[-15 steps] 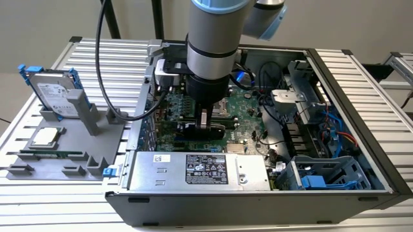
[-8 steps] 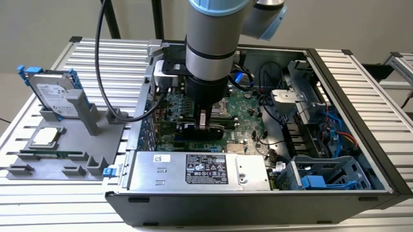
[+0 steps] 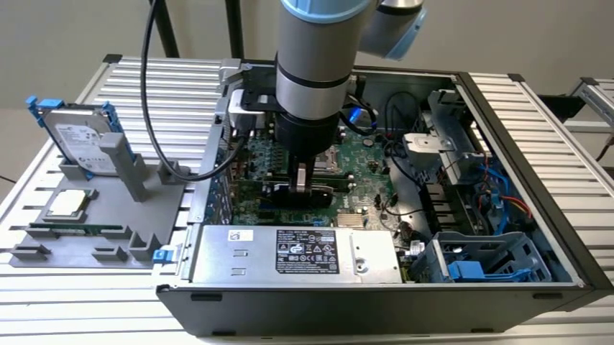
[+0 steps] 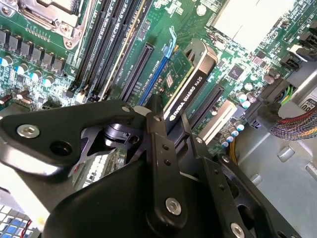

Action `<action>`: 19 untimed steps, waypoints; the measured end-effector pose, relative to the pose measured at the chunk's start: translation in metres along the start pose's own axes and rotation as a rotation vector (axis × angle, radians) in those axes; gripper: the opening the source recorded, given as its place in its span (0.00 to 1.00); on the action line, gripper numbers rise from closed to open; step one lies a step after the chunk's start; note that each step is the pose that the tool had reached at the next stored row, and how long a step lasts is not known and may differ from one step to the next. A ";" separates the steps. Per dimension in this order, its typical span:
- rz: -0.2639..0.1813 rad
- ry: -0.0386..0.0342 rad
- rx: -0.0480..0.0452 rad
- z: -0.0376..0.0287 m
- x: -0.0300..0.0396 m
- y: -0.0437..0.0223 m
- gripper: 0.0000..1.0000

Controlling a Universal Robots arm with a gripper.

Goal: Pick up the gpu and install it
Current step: 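Insert the gpu into the slot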

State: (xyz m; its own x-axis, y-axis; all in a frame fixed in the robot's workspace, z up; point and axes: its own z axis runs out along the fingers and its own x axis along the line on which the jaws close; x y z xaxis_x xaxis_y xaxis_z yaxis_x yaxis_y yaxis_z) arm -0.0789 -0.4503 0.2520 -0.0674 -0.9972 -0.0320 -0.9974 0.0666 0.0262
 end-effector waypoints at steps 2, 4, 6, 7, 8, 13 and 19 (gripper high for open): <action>0.000 0.0000 0.0000 0.0000 0.0000 0.0000 0.00; 0.000 0.0001 0.0000 0.0000 0.0000 0.0000 0.00; 0.000 0.0001 0.0000 0.0000 0.0000 0.0000 0.00; 0.000 0.0005 0.0000 0.0000 -0.0005 0.0000 0.00; 0.000 0.0016 0.0001 0.0000 -0.0011 0.0001 0.00; 0.000 0.0119 0.0007 0.0001 -0.0052 0.0003 0.00; 0.000 0.0149 0.0009 0.0016 -0.0069 0.0005 0.00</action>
State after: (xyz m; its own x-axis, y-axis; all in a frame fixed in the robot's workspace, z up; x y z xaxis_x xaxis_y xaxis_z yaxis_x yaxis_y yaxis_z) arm -0.0790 -0.4434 0.2505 -0.0673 -0.9976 -0.0171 -0.9974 0.0669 0.0253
